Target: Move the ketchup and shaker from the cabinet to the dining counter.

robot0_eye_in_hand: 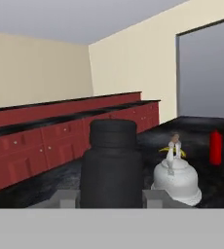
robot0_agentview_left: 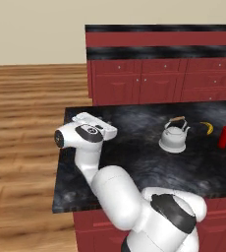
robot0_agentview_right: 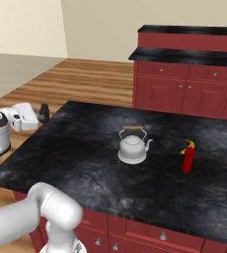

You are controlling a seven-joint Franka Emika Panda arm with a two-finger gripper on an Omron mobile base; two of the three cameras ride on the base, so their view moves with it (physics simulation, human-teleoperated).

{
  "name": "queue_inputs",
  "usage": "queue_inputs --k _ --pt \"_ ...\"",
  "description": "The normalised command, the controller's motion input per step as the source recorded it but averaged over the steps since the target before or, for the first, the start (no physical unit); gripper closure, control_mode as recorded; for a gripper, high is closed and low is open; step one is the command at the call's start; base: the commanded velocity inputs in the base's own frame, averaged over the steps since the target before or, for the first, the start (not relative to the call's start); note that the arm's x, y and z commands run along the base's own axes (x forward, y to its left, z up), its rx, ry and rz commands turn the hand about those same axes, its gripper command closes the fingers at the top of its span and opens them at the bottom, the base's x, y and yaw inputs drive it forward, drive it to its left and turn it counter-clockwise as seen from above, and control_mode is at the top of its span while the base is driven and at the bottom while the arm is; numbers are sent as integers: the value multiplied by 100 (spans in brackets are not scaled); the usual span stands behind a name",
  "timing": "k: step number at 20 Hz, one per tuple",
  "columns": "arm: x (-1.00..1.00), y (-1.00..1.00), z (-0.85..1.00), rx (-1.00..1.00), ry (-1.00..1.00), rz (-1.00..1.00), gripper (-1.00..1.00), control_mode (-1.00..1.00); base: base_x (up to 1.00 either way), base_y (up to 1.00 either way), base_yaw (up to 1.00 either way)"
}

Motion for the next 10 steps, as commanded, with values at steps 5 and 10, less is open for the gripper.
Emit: queue_inputs --k 5,10 --pt "34 -5 -30 13 5 9 100 -100 0 0 0" --pt "47 9 -44 3 -2 0 100 -100 0 0 0"
